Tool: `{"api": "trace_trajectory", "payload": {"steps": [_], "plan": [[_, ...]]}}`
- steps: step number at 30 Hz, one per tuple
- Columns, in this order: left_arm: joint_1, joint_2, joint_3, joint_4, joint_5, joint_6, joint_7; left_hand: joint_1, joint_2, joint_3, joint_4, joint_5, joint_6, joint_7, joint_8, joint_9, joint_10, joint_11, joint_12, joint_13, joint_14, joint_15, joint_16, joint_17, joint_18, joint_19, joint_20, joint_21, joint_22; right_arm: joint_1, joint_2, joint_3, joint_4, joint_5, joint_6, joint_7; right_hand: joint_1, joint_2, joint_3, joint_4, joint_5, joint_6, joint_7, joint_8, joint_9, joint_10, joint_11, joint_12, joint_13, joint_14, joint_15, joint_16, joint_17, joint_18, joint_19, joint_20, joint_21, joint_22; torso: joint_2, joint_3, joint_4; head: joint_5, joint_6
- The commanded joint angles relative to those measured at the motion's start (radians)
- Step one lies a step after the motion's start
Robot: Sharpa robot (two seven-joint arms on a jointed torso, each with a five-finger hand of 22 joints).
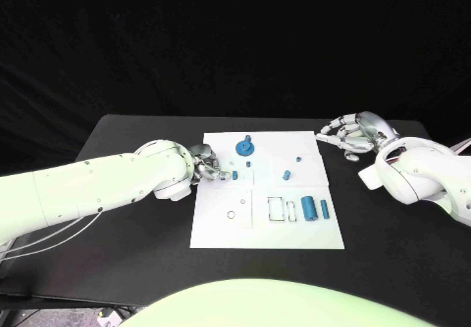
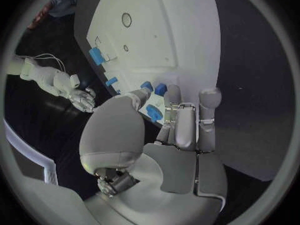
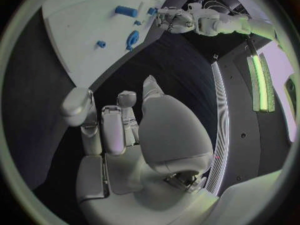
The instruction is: Assemble the parts on the task board
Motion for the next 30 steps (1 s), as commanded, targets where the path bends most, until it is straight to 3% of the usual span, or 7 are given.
{"api": "trace_trajectory", "payload": {"steps": [1, 21, 30], "plan": [[0.0, 0.003, 0.0, 0.0, 0.003, 0.006, 0.001, 0.007, 0.001, 0.024, -0.001, 0.012, 0.007, -0.004, 0.024, -0.008, -0.012, 0.003, 0.013, -0.012, -0.002, -0.008, -0.004, 0.001, -0.017, 0.0, -0.005, -0.015, -0.005, 0.0, 0.001, 0.0, 0.001, -0.002, 0.001, 0.001, -0.022, 0.027, -0.044, 0.002, -0.008, 0.006, -0.002, -0.009, 0.015, -0.009, -0.006, 0.001, -0.006, 0.047, -0.009, -0.01, 0.028, 0.017, 0.008, -0.009, -0.021, -0.007, 0.0, 0.0, 0.0001, 0.0, 0.0], [0.0, 0.014, -0.002, -0.012, 0.005, 0.022, -0.001, 0.014, -0.004, 0.046, -0.001, 0.009, 0.012, -0.007, 0.033, -0.008, -0.007, 0.0, 0.02, -0.011, 0.002, -0.01, 0.002, 0.008, -0.02, 0.007, -0.006, -0.006, 0.007, 0.0, 0.0, 0.0, 0.002, -0.002, 0.0, 0.001, -0.022, 0.027, -0.044, 0.002, -0.008, 0.006, -0.002, -0.009, 0.015, -0.009, -0.006, 0.001, -0.006, 0.047, -0.009, -0.01, 0.028, 0.017, 0.008, -0.009, -0.021, -0.007, 0.0, -0.0002, -0.0003, -0.003, 0.0], [0.0, 0.016, -0.002, -0.014, 0.014, 0.02, -0.001, 0.076, 0.011, 0.165, -0.026, 0.006, 0.008, -0.015, 0.051, -0.013, -0.006, -0.008, 0.027, -0.012, 0.005, -0.018, 0.007, 0.012, -0.021, 0.012, -0.014, 0.002, 0.017, 0.0, 0.0, 0.0, 0.002, -0.002, 0.0, 0.001, -0.021, 0.028, -0.047, 0.002, -0.008, 0.007, -0.002, -0.01, 0.016, -0.009, -0.006, 0.001, -0.007, 0.047, -0.009, -0.01, 0.029, 0.016, 0.009, -0.009, -0.021, -0.006, 0.0, -0.0004, 0.0006, -0.005, 0.0]]}}
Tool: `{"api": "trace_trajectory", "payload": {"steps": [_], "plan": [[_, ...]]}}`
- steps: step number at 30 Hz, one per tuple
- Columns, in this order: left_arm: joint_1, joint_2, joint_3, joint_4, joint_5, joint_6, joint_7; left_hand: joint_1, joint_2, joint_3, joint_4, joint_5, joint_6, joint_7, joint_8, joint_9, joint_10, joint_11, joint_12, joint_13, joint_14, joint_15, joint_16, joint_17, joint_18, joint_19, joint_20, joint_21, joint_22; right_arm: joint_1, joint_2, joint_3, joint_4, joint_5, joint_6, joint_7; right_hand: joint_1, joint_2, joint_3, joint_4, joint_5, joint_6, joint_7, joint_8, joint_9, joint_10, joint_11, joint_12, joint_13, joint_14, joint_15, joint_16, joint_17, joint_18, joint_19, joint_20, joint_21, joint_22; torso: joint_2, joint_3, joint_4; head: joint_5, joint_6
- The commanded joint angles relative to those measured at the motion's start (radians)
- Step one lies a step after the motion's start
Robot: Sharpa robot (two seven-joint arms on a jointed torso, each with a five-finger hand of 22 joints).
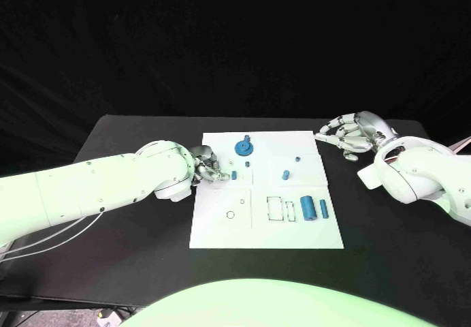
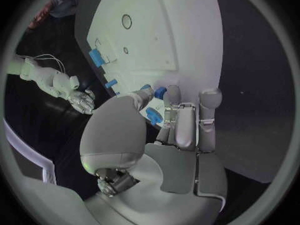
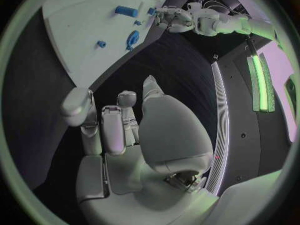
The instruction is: Assemble the parts on the task board
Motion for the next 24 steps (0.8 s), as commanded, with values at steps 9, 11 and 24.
{"api": "trace_trajectory", "payload": {"steps": [9, 11, 24], "plan": [[-0.001, 0.003, 0.0, 0.004, 0.035, -0.011, 0.005, 0.059, 0.018, 0.28, -0.108, 0.0, -0.021, -0.012, 0.049, -0.012, -0.002, -0.012, 0.013, -0.022, 0.015, -0.01, 0.011, 0.015, -0.022, 0.004, -0.009, 0.016, 0.025, 0.0, 0.001, 0.0, 0.001, -0.002, 0.001, 0.001, -0.021, 0.028, -0.047, 0.002, -0.008, 0.006, -0.001, -0.01, 0.014, -0.009, -0.006, 0.001, -0.006, 0.047, -0.009, -0.01, 0.029, 0.016, 0.009, -0.009, -0.021, -0.006, -0.001, 0.0002, 0.0005, -0.001, 0.0], [-0.001, 0.004, 0.0, 0.005, 0.042, -0.014, 0.006, 0.055, 0.019, 0.307, -0.126, 0.0, -0.028, -0.011, 0.056, -0.009, 0.0, -0.01, 0.011, -0.024, 0.016, -0.01, 0.011, 0.015, -0.023, 0.004, -0.008, 0.018, 0.027, 0.0, 0.001, 0.0, 0.001, -0.002, 0.002, 0.001, -0.021, 0.028, -0.047, 0.002, -0.008, 0.006, -0.001, -0.01, 0.014, -0.009, -0.006, 0.001, -0.006, 0.047, -0.009, -0.01, 0.029, 0.016, 0.009, -0.009, -0.021, -0.006, 0.0, -0.0001, 0.0005, -0.001, 0.0], [-0.002, 0.0, 0.0, 0.013, 0.104, -0.057, 0.015, 0.032, 0.025, 0.363, -0.162, -0.001, -0.033, -0.006, 0.076, -0.001, 0.01, -0.008, 0.008, -0.028, 0.02, -0.009, 0.018, 0.023, -0.024, 0.006, -0.006, 0.026, 0.036, 0.0, 0.001, 0.0, 0.0, -0.002, 0.004, 0.001, -0.021, 0.028, -0.047, 0.002, -0.008, 0.006, -0.001, -0.01, 0.014, -0.009, -0.006, 0.001, -0.006, 0.047, -0.009, -0.01, 0.029, 0.016, 0.009, -0.009, -0.021, -0.006, 0.0, 0.0002, -0.0001, 0.002, 0.0]]}}
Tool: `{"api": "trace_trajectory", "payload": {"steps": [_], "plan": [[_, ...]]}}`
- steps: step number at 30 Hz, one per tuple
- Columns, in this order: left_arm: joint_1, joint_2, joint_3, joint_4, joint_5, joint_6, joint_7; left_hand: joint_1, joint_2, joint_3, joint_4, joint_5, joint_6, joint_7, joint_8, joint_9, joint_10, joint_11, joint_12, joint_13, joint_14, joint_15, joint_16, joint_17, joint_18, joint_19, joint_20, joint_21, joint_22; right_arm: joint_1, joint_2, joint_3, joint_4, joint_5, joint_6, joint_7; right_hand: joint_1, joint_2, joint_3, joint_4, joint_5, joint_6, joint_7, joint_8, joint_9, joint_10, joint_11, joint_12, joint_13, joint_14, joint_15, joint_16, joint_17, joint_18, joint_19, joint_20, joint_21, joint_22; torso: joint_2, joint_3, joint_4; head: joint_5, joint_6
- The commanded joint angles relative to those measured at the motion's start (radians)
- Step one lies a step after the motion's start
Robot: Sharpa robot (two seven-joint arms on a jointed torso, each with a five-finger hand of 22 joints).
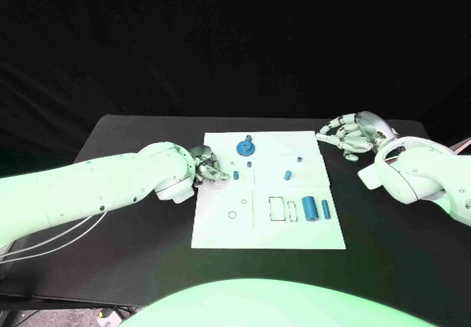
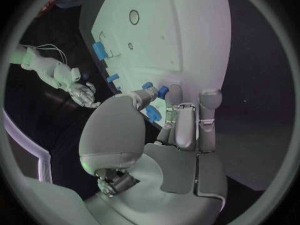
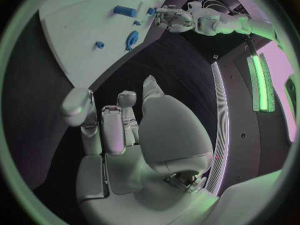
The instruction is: Assemble the parts on the task board
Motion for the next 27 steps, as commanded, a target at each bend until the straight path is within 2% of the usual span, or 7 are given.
{"api": "trace_trajectory", "payload": {"steps": [1, 6, 11, 20, 27], "plan": [[0.001, 0.0, 0.002, 0.009, 0.025, -0.008, 0.007, 0.009, 0.027, 0.197, -0.047, 0.04, -0.016, -0.016, 0.053, 0.0, 0.004, -0.014, 0.008, -0.01, 0.016, -0.005, 0.017, 0.023, -0.024, 0.006, -0.006, 0.025, 0.017, 0.0, 0.001, 0.0, 0.001, -0.002, 0.003, 0.001, -0.021, 0.028, -0.047, 0.002, -0.008, 0.006, -0.001, -0.01, 0.014, -0.009, -0.006, 0.001, -0.005, 0.047, -0.009, -0.01, 0.029, 0.016, 0.009, -0.009, -0.021, -0.006, 0.0, 0.0, -0.0005, 0.0, 0.0], [0.002, -0.01, 0.003, 0.018, 0.054, -0.006, 0.008, 0.004, 0.026, 0.207, -0.056, 0.04, -0.016, -0.016, 0.056, 0.001, 0.006, -0.015, 0.008, -0.011, 0.017, -0.005, 0.018, 0.024, -0.023, 0.006, -0.006, 0.026, 0.018, -0.001, 0.001, 0.0, 0.0, -0.002, 0.004, 0.001, -0.021, 0.028, -0.047, 0.002, -0.008, 0.006, -0.001, -0.01, 0.014, -0.009, -0.006, 0.001, -0.005, 0.047, -0.009, -0.01, 0.029, 0.016, 0.009, -0.009, -0.021, -0.006, 0.0, 0.0002, -0.0003, -0.002, 0.0], [0.007, -0.027, 0.012, 0.029, 0.075, 0.011, 0.006, 0.001, 0.025, 0.214, -0.062, 0.04, -0.016, -0.016, 0.058, 0.001, 0.007, -0.015, 0.008, -0.011, 0.018, -0.006, 0.019, 0.025, -0.024, 0.006, -0.006, 0.028, 0.02, -0.001, 0.001, 0.0, -0.001, -0.002, 0.005, 0.0, -0.021, 0.028, -0.047, 0.002, -0.008, 0.006, -0.001, -0.01, 0.014, -0.009, -0.006, 0.001, -0.005, 0.047, -0.009, -0.01, 0.029, 0.016, 0.009, -0.009, -0.021, -0.006, -0.001, 0.0004, 0.0007, -0.002, 0.0], [0.052, -0.048, 0.019, 0.034, 0.113, 0.083, 0.002, -0.001, 0.024, 0.219, -0.068, 0.039, -0.016, -0.016, 0.058, 0.001, 0.008, -0.015, 0.007, -0.012, 0.018, -0.006, 0.02, 0.027, -0.024, 0.006, -0.005, 0.029, 0.02, -0.001, 0.002, 0.0, -0.003, -0.002, 0.007, -0.002, -0.021, 0.028, -0.047, 0.002, -0.008, 0.006, -0.001, -0.01, 0.014, -0.009, -0.006, 0.001, -0.005, 0.047, -0.009, -0.01, 0.029, 0.016, 0.009, -0.009, -0.021, -0.006, 0.0, 0.0001, 0.0006, -0.001, 0.0], [0.086, -0.036, 0.02, 0.008, 0.163, 0.166, -0.001, -0.002, 0.023, 0.221, -0.071, 0.038, -0.016, -0.015, 0.059, 0.001, 0.008, -0.015, 0.007, -0.012, 0.019, -0.006, 0.021, 0.028, -0.023, 0.004, -0.005, 0.027, 0.018, -0.002, 0.005, 0.0, -0.004, -0.002, 0.009, -0.002, -0.021, 0.028, -0.047, 0.002, -0.008, 0.006, -0.001, -0.01, 0.014, -0.009, -0.006, 0.001, -0.005, 0.047, -0.009, -0.01, 0.029, 0.016, 0.009, -0.009, -0.021, -0.006, 0.0, 0.0, -0.0018, 0.001, 0.0]]}}
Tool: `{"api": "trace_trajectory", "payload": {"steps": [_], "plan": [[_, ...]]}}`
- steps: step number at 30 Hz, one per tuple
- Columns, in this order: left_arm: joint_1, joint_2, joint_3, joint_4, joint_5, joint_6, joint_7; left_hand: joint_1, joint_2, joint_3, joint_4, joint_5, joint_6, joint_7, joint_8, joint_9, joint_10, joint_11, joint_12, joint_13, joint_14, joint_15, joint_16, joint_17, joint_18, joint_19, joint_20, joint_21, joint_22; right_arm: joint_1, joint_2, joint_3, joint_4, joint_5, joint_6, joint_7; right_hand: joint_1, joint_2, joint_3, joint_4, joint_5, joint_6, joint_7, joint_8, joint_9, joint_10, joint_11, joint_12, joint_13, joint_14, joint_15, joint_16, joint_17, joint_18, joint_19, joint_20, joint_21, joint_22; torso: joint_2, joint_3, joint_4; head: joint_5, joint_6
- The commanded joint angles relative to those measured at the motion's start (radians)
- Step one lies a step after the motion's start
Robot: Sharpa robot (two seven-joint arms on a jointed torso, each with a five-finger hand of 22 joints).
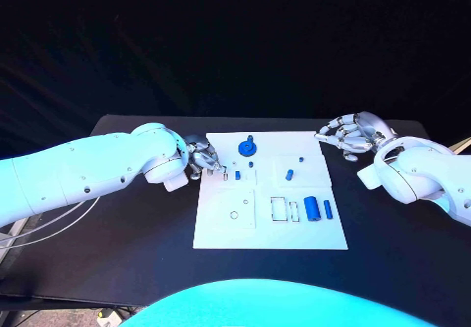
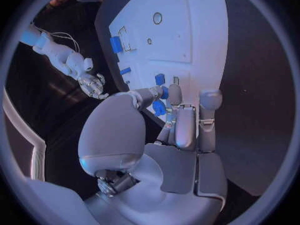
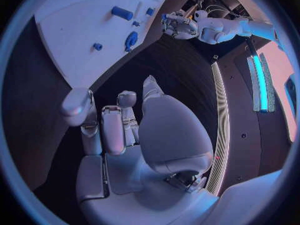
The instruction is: Assemble the parts on the task board
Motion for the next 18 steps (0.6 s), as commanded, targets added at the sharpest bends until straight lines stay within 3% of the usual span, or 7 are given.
{"api": "trace_trajectory", "payload": {"steps": [1, 5, 9, 18], "plan": [[0.015, 0.012, 0.001, -0.018, 0.027, 0.039, -0.001, -0.002, 0.023, 0.135, -0.03, 0.045, 0.027, -0.013, 0.059, 0.047, 0.008, -0.014, 0.007, -0.011, 0.019, -0.006, 0.021, 0.028, -0.023, 0.004, -0.005, 0.016, 0.014, -0.001, 0.002, 0.0, -0.001, -0.002, 0.004, 0.001, -0.021, 0.028, -0.047, 0.002, -0.008, 0.006, -0.001, -0.01, 0.014, -0.009, -0.006, 0.001, -0.005, 0.047, -0.009, -0.01, 0.029, 0.016, 0.009, -0.009, -0.021, -0.006, 0.0, 0.0003, -0.002, 0.001, 0.0], [0.03, 0.029, 0.001, -0.05, 0.054, 0.083, -0.003, -0.008, 0.025, 0.135, -0.031, 0.042, 0.028, -0.013, 0.058, 0.046, 0.011, -0.014, 0.008, -0.011, 0.019, -0.005, 0.023, 0.03, -0.024, 0.005, -0.005, 0.018, 0.016, -0.001, 0.004, 0.0, -0.002, -0.002, 0.004, 0.0, -0.021, 0.028, -0.047, 0.002, -0.008, 0.006, -0.001, -0.01, 0.014, -0.009, -0.006, 0.001, -0.005, 0.047, -0.009, -0.01, 0.029, 0.016, 0.009, -0.009, -0.021, -0.006, 0.0, 0.0013, -0.0016, 0.001, 0.0], [0.048, 0.051, -0.002, -0.088, 0.075, 0.12, -0.006, -0.053, 0.052, 0.133, -0.022, 0.03, 0.044, -0.015, 0.053, 0.039, 0.026, -0.015, 0.006, -0.014, 0.026, -0.005, 0.034, 0.044, -0.026, 0.009, -0.002, 0.026, 0.027, -0.001, 0.005, 0.0, -0.002, -0.002, 0.005, 0.0, -0.021, 0.028, -0.047, 0.002, -0.008, 0.006, -0.001, -0.01, 0.014, -0.009, -0.006, 0.001, -0.005, 0.047, -0.009, -0.01, 0.029, 0.016, 0.009, -0.009, -0.021, -0.006, -0.001, 0.0012, 0.0, 0.001, 0.0], [0.082, 0.1, -0.024, -0.155, 0.091, 0.149, -0.011, -0.102, 0.081, 0.132, -0.03, 0.028, 0.079, -0.024, 0.036, 0.023, 0.052, -0.022, -0.004, -0.022, 0.036, -0.011, 0.049, 0.065, -0.03, 0.026, -0.006, 0.045, 0.05, -0.001, 0.009, 0.0, -0.004, -0.002, 0.005, -0.001, -0.02, 0.029, -0.05, 0.002, -0.008, 0.006, -0.001, -0.01, 0.015, -0.01, -0.007, 0.002, -0.007, 0.047, -0.009, -0.012, 0.029, 0.017, 0.009, -0.009, -0.024, -0.006, -0.002, 0.0012, 0.0002, 0.007, 0.0]]}}
